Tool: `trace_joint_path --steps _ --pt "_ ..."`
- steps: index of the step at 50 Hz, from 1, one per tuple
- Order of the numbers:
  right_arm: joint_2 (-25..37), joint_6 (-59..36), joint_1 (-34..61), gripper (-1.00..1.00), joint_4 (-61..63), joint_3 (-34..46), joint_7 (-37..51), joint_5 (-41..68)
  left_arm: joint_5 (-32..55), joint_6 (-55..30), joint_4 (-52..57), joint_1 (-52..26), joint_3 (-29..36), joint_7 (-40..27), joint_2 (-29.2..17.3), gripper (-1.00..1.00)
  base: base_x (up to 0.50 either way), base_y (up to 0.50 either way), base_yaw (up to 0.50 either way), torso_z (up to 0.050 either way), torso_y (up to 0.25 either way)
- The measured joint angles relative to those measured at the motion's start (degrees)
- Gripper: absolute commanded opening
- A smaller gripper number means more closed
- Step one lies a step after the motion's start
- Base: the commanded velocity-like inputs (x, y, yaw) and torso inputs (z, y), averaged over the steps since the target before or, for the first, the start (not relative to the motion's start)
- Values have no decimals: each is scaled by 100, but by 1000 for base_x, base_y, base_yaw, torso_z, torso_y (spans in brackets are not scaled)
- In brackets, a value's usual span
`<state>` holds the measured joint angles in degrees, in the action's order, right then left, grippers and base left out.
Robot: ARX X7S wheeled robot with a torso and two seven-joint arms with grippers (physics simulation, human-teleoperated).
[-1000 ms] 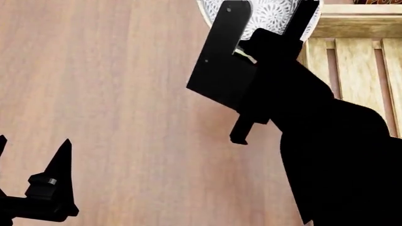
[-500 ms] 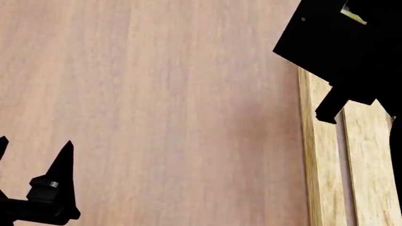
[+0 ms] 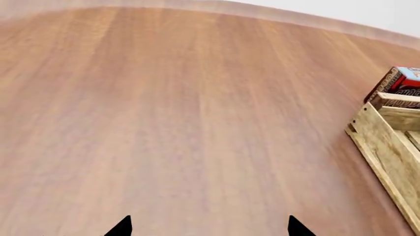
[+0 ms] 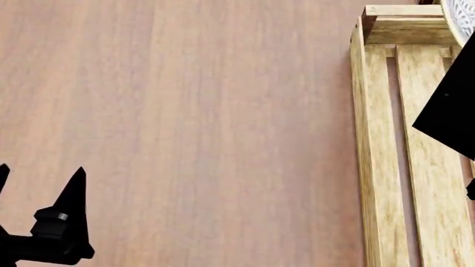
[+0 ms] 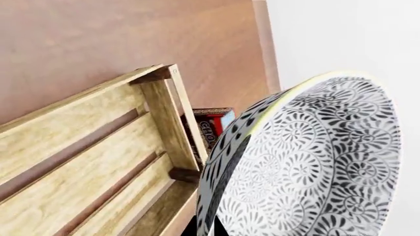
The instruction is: Pick up the bowl on the left and put it in the tray.
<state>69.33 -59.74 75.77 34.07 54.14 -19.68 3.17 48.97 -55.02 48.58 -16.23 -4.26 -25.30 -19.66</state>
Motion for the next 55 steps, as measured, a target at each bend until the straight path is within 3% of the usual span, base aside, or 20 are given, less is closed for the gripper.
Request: trace_joint_path --steps 55 --pt "-314 1071 -1907 -100 -1466 769 1154 188 118 125 -157 -28 34 -197 -66 100 0 0 0 0 0"
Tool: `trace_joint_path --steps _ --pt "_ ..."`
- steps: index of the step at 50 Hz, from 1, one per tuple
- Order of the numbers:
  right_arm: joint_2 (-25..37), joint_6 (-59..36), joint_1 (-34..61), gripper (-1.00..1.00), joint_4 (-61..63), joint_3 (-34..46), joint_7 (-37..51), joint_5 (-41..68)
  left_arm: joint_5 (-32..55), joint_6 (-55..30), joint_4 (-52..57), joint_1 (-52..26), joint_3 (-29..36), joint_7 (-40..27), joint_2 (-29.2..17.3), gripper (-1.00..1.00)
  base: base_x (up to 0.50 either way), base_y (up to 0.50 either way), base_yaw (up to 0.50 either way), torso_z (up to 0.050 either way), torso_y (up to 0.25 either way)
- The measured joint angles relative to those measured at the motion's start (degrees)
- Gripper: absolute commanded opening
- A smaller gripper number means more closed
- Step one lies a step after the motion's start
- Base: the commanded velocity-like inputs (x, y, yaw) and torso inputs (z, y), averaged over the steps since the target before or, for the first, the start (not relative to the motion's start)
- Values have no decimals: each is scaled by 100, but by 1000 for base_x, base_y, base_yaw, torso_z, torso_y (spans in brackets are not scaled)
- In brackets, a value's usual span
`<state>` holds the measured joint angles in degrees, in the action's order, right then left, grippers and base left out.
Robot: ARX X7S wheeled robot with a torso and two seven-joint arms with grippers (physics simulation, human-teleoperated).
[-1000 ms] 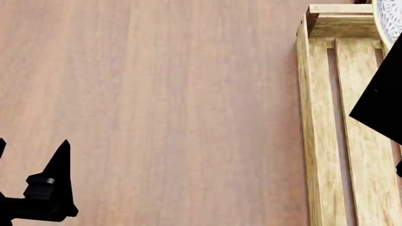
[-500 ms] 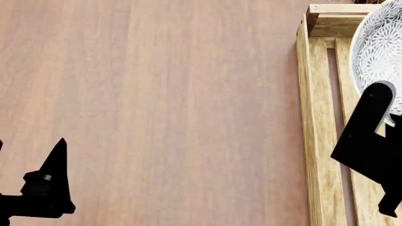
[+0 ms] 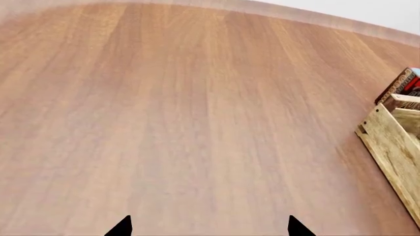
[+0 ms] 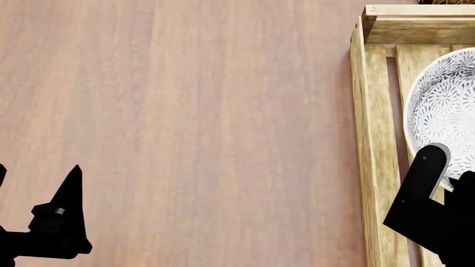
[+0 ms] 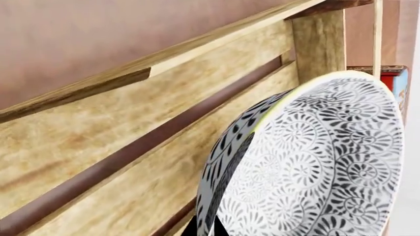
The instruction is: Pick up the bowl on the left and put it in the tray.
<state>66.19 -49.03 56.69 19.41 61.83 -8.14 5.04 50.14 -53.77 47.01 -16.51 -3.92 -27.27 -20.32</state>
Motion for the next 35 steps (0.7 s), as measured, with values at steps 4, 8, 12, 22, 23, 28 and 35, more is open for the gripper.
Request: trace_joint_path --steps 4,8,12,22,23,28,35 --pt "-88 65 -41 -100 -148 20 48 -13 -3 16 -12 5 15 -2 -7 100 0 0 0 0 0" --pt "-195 120 -49 -100 -312 42 72 -36 -10 35 -23 10 33 -3 -14 100 0 0 0 0 0" --pt "-309 178 -35 -100 -480 69 77 -73 -15 52 -35 11 47 -4 -22 100 0 0 0 0 0" --pt "-565 322 25 -100 -862 150 42 -165 -7 89 -58 12 59 -16 -44 100 0 0 0 0 1" --pt "-587 336 35 -100 -885 159 34 -164 -6 93 -61 12 60 -17 -46 100 0 0 0 0 0" --pt "-682 398 64 -100 -995 198 0 -151 3 108 -73 12 62 -23 -59 100 0 0 0 0 0" --pt "-760 477 70 -100 -1126 207 -7 -175 16 124 -80 11 65 -39 -79 100 0 0 0 0 0"
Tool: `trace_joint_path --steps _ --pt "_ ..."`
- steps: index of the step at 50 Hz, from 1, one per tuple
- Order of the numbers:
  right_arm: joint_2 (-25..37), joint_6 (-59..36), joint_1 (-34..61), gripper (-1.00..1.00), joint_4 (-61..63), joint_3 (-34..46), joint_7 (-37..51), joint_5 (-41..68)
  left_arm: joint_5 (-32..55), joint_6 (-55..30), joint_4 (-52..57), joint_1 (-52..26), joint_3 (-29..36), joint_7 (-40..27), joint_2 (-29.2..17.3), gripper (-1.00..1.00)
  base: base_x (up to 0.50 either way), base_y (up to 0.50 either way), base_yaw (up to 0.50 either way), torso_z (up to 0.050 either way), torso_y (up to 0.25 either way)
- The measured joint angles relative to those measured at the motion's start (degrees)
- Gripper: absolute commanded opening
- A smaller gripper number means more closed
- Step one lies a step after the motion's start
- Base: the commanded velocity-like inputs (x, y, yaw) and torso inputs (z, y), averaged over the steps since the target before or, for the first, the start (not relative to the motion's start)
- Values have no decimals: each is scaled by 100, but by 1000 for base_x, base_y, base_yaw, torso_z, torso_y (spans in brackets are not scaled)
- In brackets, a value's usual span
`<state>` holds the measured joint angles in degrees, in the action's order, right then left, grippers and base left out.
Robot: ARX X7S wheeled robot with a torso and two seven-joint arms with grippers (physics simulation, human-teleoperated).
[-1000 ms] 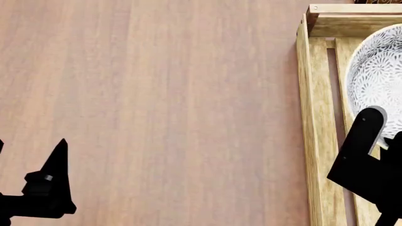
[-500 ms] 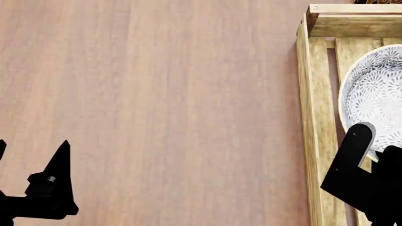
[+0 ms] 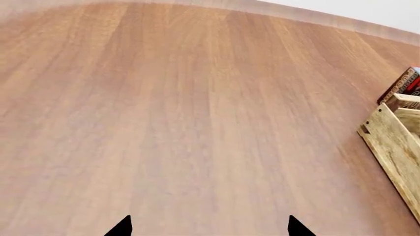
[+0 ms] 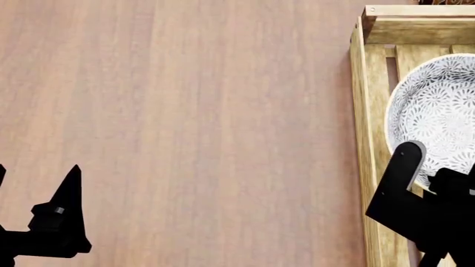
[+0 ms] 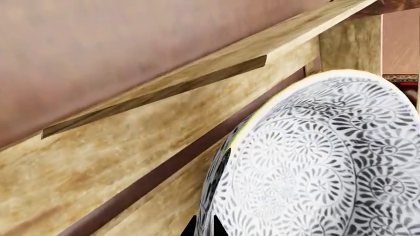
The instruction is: Pick up the bowl on the left and put it in the tray.
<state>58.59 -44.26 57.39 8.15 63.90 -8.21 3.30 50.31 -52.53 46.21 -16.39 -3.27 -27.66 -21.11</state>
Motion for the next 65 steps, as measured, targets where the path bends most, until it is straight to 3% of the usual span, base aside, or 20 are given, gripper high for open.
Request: trace_joint_path --steps 21,22,65 --pt "-52 59 -46 -100 -118 -35 46 -48 11 44 -8 -10 66 -43 -44 100 0 0 0 -1 -2" --pt "-52 57 -49 100 -118 -37 47 -51 10 47 -8 -11 70 -44 -46 100 0 0 0 0 0" --pt "205 -240 85 100 362 -82 -222 -167 140 114 46 -13 97 -161 -153 100 0 0 0 0 0"
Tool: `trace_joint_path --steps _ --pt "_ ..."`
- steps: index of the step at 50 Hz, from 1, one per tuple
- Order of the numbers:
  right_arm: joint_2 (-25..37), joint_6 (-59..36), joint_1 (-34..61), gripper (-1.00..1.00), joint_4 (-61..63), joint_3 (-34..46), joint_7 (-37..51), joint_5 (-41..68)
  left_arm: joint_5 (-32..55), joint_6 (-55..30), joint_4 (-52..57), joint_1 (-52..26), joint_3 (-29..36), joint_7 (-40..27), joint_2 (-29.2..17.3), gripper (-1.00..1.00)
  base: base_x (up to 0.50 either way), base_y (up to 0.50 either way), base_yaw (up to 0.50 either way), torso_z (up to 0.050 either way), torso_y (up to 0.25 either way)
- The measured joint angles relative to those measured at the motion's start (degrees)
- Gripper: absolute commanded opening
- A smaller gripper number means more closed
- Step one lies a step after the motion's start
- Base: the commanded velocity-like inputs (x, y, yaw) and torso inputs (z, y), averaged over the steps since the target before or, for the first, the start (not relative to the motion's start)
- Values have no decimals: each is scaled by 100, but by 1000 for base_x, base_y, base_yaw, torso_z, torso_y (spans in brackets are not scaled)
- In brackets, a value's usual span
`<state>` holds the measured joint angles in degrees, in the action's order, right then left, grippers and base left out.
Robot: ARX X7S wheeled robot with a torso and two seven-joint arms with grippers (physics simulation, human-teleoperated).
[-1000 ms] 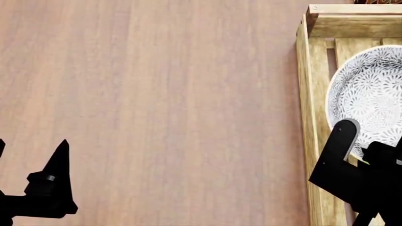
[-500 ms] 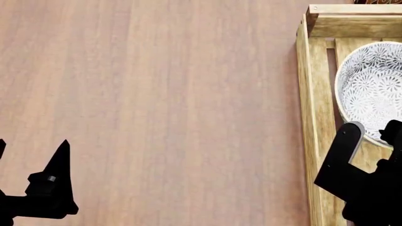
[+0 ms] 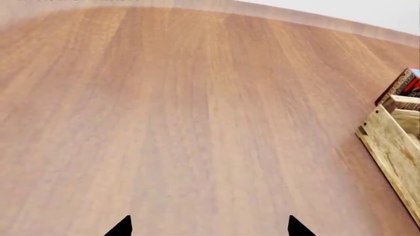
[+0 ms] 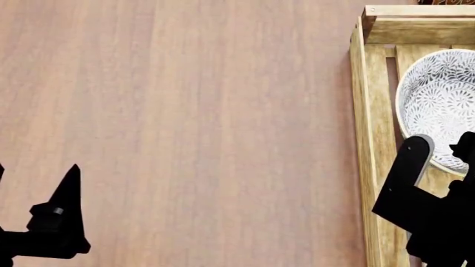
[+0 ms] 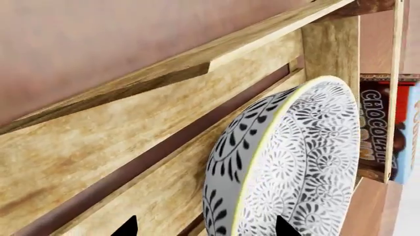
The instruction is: Pick up the bowl on the left and put it in the tray.
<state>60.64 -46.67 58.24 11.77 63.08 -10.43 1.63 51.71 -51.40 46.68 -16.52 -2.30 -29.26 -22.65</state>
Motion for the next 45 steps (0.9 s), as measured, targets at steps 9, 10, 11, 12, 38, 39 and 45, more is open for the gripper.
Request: trace_joint_path --steps 9,10,11,12,38,39,45 --pt "244 -205 137 100 520 -17 -254 20 67 -12 40 -20 -20 -50 -34 100 0 0 0 0 0" --pt "276 -226 151 100 583 -21 -281 24 74 -14 44 -24 -21 -55 -37 100 0 0 0 0 0" --pt "308 -246 164 100 645 -26 -307 30 82 -16 48 -27 -22 -61 -40 100 0 0 0 0 0" --pt "342 -269 178 100 712 -35 -333 40 88 -17 52 -29 -23 -66 -43 100 0 0 0 0 0" --pt "1391 -583 550 100 2591 -1011 -6 704 264 -20 152 -63 -59 -197 -118 100 0 0 0 0 0" --pt "1455 -591 553 100 2695 -1082 56 792 275 -20 160 -62 -66 -204 -123 100 0 0 0 0 0" --pt "1993 -433 414 100 3338 -1386 876 1530 320 -7 205 -49 -106 -232 -157 100 0 0 0 0 0"
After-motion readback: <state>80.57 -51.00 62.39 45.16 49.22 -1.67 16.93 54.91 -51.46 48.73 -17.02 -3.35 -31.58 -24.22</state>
